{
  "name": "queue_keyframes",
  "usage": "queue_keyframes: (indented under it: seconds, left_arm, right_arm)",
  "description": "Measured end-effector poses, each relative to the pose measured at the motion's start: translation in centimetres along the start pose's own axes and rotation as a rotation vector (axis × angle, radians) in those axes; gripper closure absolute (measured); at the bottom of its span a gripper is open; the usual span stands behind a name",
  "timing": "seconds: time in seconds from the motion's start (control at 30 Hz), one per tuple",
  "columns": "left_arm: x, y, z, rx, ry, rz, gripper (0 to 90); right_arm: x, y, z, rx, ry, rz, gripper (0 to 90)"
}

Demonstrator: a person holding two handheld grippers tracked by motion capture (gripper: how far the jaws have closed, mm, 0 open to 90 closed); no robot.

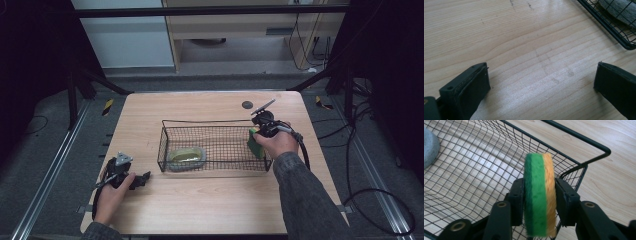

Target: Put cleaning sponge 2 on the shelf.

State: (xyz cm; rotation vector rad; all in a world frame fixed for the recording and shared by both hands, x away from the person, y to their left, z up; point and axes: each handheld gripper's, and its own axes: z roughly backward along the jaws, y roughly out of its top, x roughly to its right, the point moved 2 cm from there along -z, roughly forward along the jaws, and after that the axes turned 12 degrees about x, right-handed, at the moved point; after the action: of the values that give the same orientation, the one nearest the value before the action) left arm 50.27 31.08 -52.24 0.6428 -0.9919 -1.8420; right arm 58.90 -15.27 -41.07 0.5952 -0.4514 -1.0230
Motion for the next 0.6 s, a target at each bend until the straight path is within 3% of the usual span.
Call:
queue_keyframes:
  seconds: [0.6]
  left_arm:
    - [0.0,0.0,0.0,0.000,-0.002,-0.002,0.0]
  right_arm:
    - [-2.5,0.8,0.5,0.016,0.070,0.008,50.0]
